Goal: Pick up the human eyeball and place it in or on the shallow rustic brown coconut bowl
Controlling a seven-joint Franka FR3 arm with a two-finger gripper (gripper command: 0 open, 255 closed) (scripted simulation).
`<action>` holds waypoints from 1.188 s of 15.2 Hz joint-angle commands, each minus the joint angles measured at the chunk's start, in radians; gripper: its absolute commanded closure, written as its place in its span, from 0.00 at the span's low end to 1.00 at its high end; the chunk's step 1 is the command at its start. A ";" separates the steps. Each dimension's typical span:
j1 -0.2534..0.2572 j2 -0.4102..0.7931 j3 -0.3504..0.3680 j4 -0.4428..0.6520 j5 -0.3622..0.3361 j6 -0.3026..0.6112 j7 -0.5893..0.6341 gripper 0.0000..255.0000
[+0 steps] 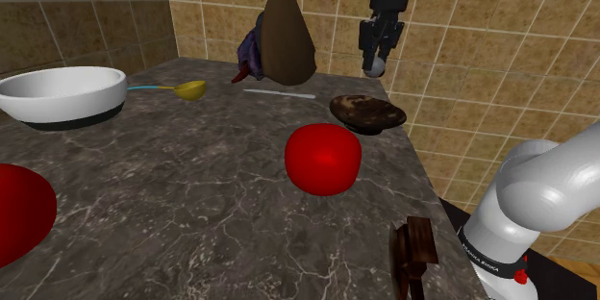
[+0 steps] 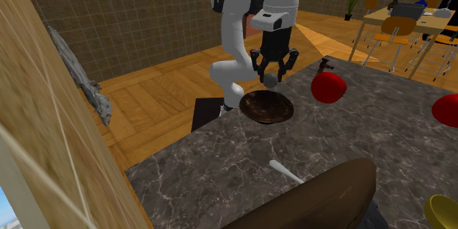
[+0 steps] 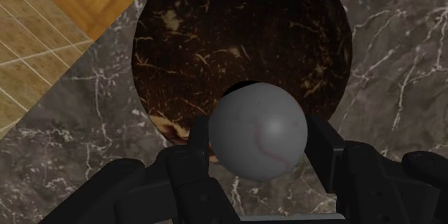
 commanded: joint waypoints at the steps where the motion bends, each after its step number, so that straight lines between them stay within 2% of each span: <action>1: 0.003 -0.023 0.004 -0.043 0.004 0.019 0.004 1.00; 14: 0.008 -0.061 0.012 -0.247 0.013 0.186 -0.001 1.00; 18: 0.008 -0.061 0.012 -0.247 0.013 0.186 -0.001 1.00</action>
